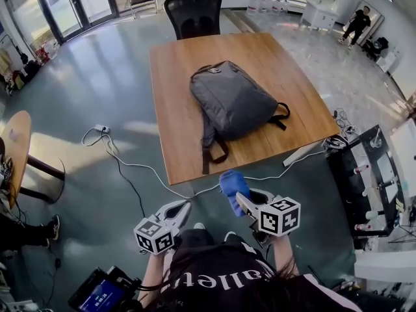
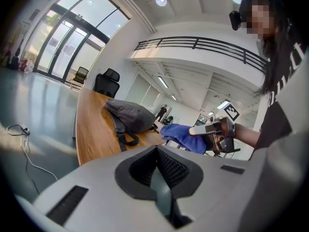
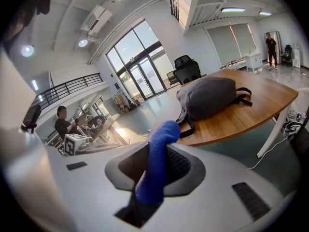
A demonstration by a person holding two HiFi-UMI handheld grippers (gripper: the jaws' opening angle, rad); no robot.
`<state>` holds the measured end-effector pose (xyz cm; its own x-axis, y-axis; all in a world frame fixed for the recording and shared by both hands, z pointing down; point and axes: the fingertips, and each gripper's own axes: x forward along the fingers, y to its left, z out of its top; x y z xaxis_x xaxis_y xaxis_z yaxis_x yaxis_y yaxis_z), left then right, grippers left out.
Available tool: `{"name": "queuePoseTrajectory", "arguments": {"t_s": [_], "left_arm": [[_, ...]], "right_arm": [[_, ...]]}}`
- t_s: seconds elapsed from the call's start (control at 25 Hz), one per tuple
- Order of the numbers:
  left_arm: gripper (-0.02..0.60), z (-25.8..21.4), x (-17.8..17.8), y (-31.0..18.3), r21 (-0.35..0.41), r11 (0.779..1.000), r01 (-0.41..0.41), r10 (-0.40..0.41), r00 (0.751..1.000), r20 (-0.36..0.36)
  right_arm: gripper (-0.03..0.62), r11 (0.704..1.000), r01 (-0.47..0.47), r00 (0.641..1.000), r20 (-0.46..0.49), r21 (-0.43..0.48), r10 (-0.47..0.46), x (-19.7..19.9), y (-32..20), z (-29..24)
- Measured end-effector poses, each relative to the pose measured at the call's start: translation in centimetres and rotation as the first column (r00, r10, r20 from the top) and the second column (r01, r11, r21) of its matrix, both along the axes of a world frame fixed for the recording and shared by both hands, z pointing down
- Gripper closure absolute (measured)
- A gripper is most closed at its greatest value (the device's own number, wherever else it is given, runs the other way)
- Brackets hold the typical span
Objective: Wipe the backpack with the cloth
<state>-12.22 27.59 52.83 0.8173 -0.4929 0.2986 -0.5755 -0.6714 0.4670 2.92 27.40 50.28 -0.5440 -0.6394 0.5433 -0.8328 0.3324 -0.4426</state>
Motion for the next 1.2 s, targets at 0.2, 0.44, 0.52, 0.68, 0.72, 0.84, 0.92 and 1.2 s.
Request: {"name": "queuePoseTrajectory", "arguments": {"t_s": [0.2,0.44,0.52,0.68,0.72,0.84,0.92,1.2], "left_arm": [[0.581,-0.1,3.1,3.2,-0.004,1.0,-0.031,0.031,0.999,0.007],[0.581,0.0,7.2,6.3,0.001,1.0,-0.031,0.031,0.999,0.017],[0.581,-0.2,7.4,6.5,0.003,1.0,-0.028,0.028,0.999,0.018],[0.581,-0.2,8.0,7.6,0.001,1.0,-0.018,0.018,1.0,0.024],[0.581,-0.2,8.3,8.1,0.0,1.0,-0.014,0.014,1.0,0.026],[0.581,0.0,9.0,9.3,-0.003,1.0,-0.001,0.001,0.999,0.032],[0.581,0.3,9.4,10.0,-0.005,1.0,0.005,-0.005,0.999,0.037],[0.581,0.8,10.6,11.6,-0.01,1.0,0.003,-0.002,0.999,0.052]], "right_arm": [[0.499,1.0,-0.023,1.0,-0.009,-0.012,0.022,3.1,3.0,0.4],[0.499,1.0,-0.007,1.0,-0.004,-0.016,0.007,6.6,6.6,0.9],[0.499,1.0,0.0,1.0,-0.009,-0.02,0.0,6.8,7.0,1.1],[0.499,1.0,0.013,1.0,-0.015,-0.027,-0.014,7.7,8.2,1.3],[0.499,0.999,0.017,1.0,-0.015,-0.028,-0.017,8.0,8.5,1.4],[0.5,0.999,0.028,1.0,-0.011,-0.029,-0.029,8.8,9.5,1.7],[0.5,0.999,0.037,0.999,-0.008,-0.029,-0.037,9.1,10.0,2.0],[0.5,0.998,0.042,0.999,0.008,-0.035,-0.042,9.8,11.4,3.0]]}}
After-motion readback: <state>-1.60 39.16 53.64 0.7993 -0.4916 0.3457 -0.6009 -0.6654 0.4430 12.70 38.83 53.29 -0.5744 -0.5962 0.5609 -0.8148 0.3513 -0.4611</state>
